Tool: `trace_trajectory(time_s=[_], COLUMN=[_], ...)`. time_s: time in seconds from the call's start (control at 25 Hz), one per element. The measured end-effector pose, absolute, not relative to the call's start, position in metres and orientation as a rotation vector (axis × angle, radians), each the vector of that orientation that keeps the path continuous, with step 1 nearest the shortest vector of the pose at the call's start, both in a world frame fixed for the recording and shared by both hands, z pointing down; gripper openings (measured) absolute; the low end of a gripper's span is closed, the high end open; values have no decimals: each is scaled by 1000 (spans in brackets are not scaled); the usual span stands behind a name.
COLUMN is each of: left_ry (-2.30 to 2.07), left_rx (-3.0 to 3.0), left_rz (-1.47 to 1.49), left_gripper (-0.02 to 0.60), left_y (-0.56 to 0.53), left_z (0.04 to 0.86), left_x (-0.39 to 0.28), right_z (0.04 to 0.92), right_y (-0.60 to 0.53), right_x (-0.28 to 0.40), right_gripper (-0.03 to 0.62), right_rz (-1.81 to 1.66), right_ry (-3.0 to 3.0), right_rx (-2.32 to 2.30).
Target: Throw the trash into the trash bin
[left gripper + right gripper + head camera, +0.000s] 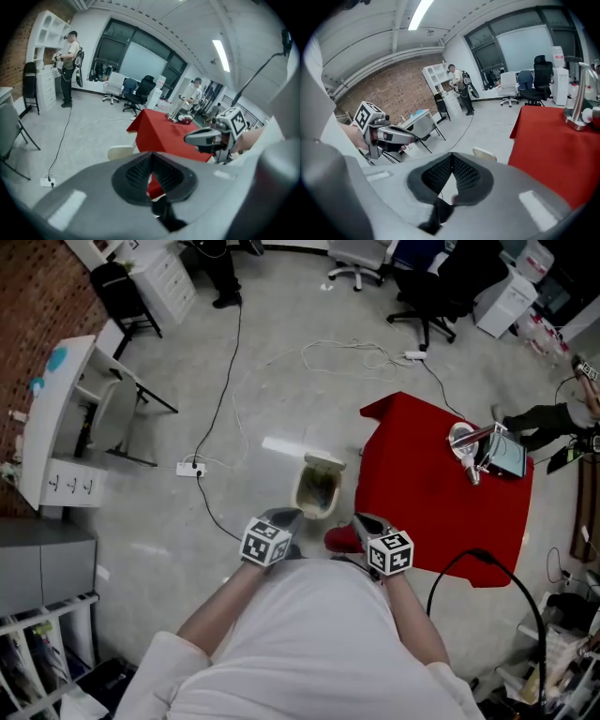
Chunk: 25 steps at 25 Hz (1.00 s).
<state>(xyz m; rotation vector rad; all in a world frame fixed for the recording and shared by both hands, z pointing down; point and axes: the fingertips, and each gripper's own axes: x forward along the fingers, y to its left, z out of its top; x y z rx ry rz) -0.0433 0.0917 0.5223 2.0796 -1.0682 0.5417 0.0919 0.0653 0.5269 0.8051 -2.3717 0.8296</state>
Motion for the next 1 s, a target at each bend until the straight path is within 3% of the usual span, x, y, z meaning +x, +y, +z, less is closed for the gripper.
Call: trace_trajectory(time_s=[1.0], left_ry=[-1130], left_rx=[2059], left_rz=[531], left_gripper=[5], left_y=[100], left_z=[519], left_x=[-33], right_z=[523], right_y=[68], right_x=[117], right_gripper=[0], right_rz=[798], right_ry=[-2382], right_rx=[839])
